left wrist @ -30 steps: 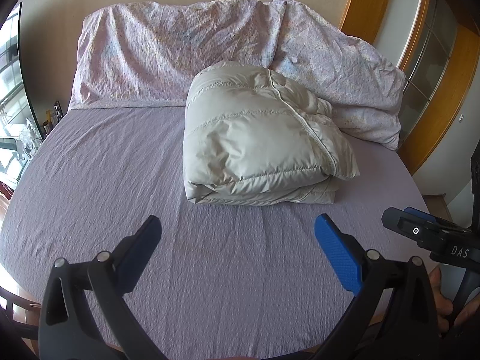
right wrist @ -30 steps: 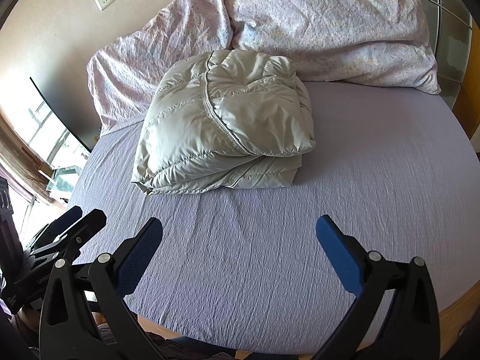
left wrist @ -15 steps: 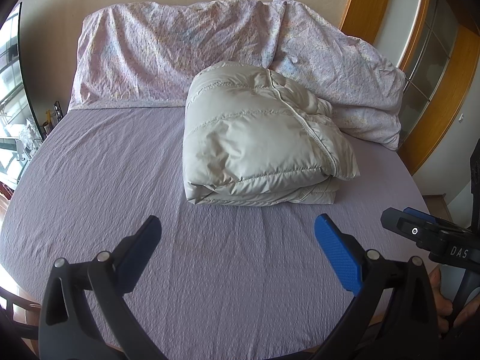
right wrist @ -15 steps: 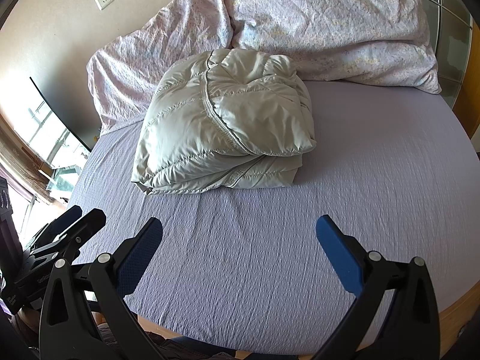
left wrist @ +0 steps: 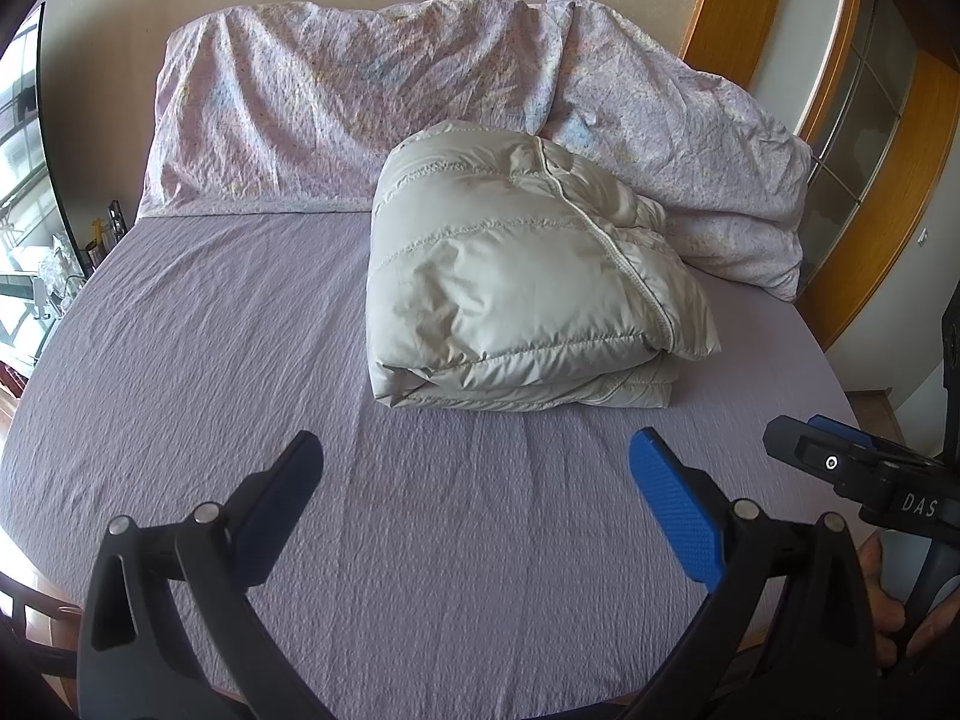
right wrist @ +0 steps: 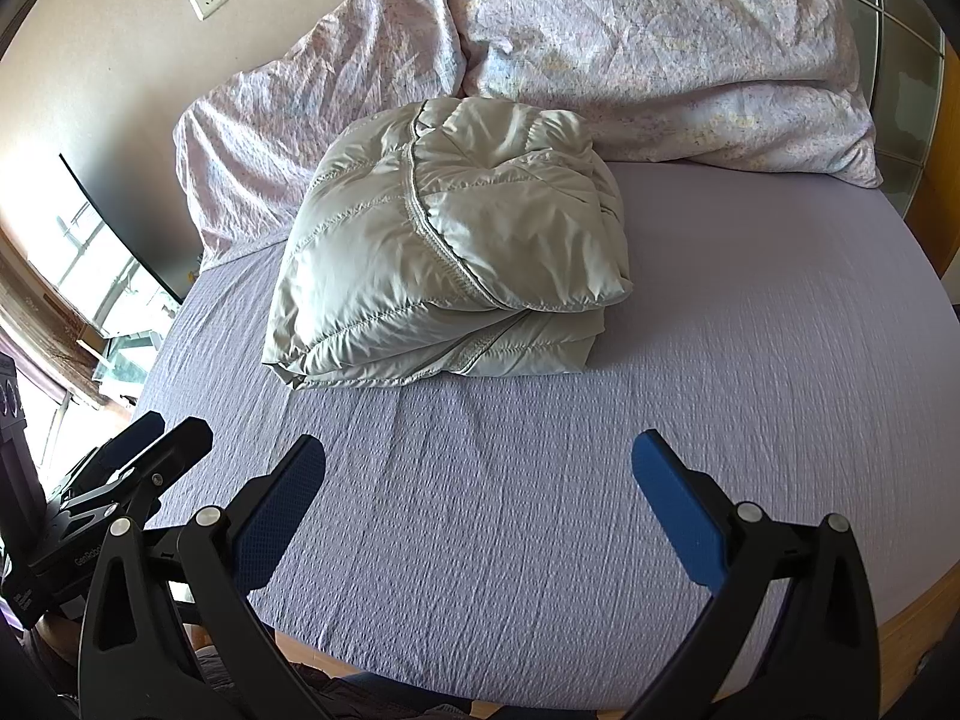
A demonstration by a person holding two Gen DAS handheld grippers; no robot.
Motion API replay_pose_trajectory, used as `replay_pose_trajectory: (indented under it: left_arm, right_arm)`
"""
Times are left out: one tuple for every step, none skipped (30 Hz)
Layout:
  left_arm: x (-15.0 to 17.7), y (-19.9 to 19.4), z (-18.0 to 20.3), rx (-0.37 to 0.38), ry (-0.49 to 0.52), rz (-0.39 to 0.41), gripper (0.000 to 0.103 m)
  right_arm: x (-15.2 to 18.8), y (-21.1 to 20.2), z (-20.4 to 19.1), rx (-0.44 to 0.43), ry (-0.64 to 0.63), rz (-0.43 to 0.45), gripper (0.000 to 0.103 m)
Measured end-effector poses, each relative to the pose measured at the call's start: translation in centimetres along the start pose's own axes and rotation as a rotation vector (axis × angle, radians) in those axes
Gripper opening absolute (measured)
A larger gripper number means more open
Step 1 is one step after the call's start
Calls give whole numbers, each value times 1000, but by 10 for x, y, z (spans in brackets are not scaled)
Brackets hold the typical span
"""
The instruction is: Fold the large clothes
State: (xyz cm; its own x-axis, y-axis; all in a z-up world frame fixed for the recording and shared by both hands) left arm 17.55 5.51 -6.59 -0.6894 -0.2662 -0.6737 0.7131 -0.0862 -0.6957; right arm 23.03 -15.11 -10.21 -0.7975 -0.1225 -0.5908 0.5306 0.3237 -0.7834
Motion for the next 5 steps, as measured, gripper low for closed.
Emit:
replay_pose_trajectory:
  left_arm:
    - [0,0,0,1,-1,-1,101]
    - [0,0,0,0,-3,-2,101]
    - [1,0,0,-1,-5,-3,101]
    - [2,0,-1,-1,-9,-3,101]
    - [2,1,0,-1,-11,-4,101]
  right_arm:
    - [0,0,0,0,0,0,102]
    - [0,0,0,0,0,0,102]
    - [0,0,0,0,1,0,102]
    - [0,0,0,0,2,0,102]
    - [0,0,0,0,3,-1,102]
Point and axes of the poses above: each gripper's, at about its wrist camera, not at the fingertips, and y roughly the way its jaws point, z to its right, x to its underside, the point moved 5 cm from there along y, roughly the way its jaws point, and after that the axes turned 4 degrees about x, right-handed, at the moved point
